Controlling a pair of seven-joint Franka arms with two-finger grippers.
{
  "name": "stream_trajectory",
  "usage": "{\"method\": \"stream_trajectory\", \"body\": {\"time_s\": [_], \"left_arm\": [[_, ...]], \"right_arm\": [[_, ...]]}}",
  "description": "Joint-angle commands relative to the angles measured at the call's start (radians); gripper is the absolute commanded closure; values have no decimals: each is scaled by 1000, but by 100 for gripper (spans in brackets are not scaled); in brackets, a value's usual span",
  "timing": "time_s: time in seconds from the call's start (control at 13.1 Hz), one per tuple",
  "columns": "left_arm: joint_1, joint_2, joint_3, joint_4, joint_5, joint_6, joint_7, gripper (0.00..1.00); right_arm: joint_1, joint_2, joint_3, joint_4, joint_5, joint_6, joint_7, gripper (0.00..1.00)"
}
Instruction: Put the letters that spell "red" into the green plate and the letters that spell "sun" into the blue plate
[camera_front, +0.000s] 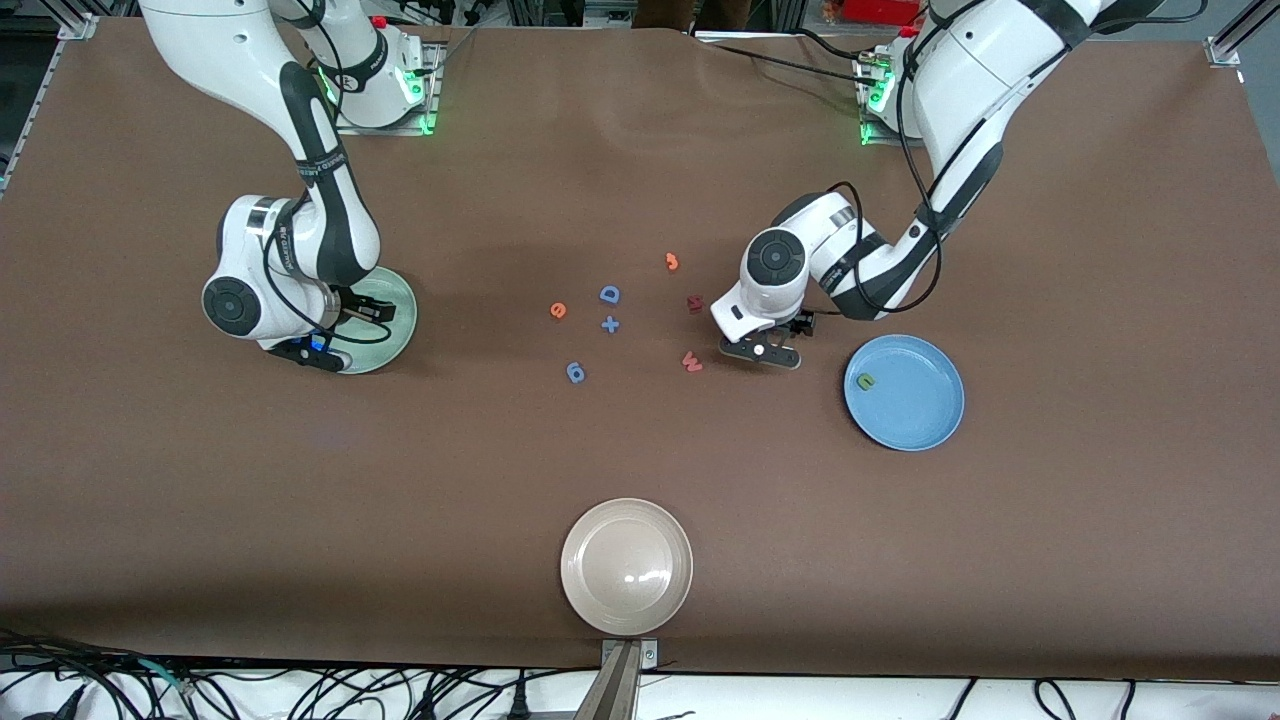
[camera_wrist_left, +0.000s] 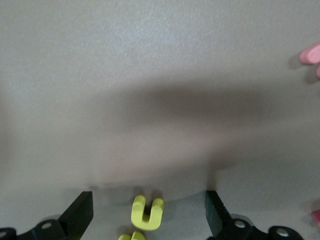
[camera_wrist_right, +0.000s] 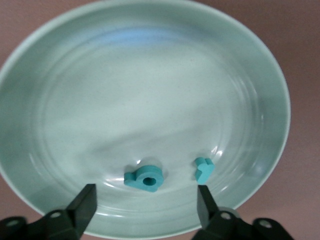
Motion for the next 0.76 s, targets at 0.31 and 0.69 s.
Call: {"method": "stream_trajectory", "body": {"time_s": [0.31,0.69], "left_arm": [[45,-47,-43,-73,25,-13,4,12],[52,-44,-43,-64,26,-10,4,58]], "right_arm": [[18,-61,103,138,17,-148,288,1],[46,-38,250,203,120,-70,549,1]]}}
